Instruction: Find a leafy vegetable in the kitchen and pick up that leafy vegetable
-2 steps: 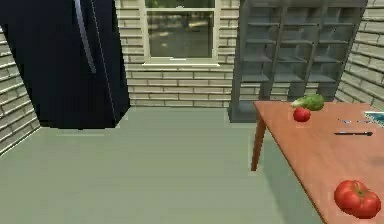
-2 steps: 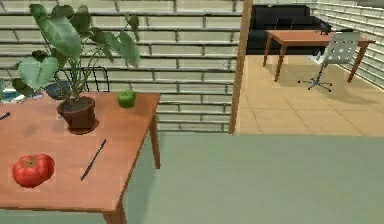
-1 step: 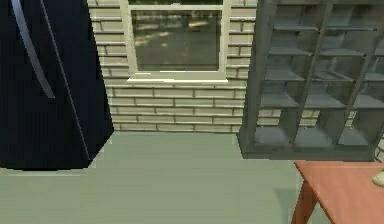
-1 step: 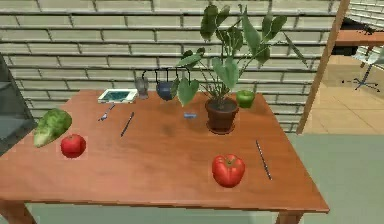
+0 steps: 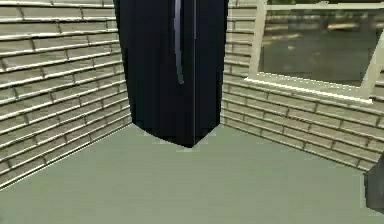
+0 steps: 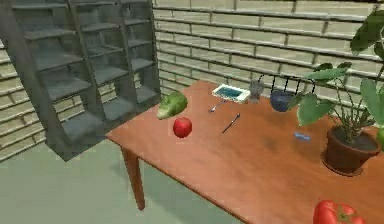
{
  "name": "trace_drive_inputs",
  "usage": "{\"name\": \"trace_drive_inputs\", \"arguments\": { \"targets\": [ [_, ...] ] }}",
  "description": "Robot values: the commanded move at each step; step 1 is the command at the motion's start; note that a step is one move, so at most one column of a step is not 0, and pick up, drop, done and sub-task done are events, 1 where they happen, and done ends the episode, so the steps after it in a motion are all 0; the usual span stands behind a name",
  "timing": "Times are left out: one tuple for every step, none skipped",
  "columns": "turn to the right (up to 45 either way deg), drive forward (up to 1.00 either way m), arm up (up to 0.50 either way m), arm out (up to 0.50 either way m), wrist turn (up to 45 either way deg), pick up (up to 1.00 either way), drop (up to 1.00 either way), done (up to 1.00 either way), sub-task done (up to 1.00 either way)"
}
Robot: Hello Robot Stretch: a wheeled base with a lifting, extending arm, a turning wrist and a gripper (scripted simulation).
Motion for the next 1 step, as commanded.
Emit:
{"name": "trace_drive_inputs", "arguments": {
  "targets": [
    [45.0, 0.0, 0.0, 0.0, 0.0, 0.0, 0.0, 0.0, 0.0]
  ]
}}
